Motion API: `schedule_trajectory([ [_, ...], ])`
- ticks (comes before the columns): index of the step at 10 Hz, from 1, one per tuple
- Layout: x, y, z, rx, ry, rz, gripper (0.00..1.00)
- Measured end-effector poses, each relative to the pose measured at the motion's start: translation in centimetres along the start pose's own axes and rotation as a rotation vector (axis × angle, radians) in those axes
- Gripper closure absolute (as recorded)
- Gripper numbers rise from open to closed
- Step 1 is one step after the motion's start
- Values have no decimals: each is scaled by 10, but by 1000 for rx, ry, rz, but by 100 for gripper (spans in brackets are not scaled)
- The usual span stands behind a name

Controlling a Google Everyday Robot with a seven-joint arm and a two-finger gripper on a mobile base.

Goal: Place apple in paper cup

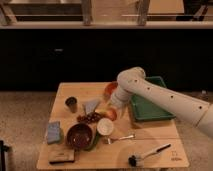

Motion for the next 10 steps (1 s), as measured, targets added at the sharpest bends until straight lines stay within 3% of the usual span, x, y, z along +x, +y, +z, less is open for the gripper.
schedule_trajectory([
  [5,11,-17,-17,38,59,-1,100],
  [8,4,-24,-40,111,109,-49,100],
  [10,-4,-26,-55,152,104,-136,100],
])
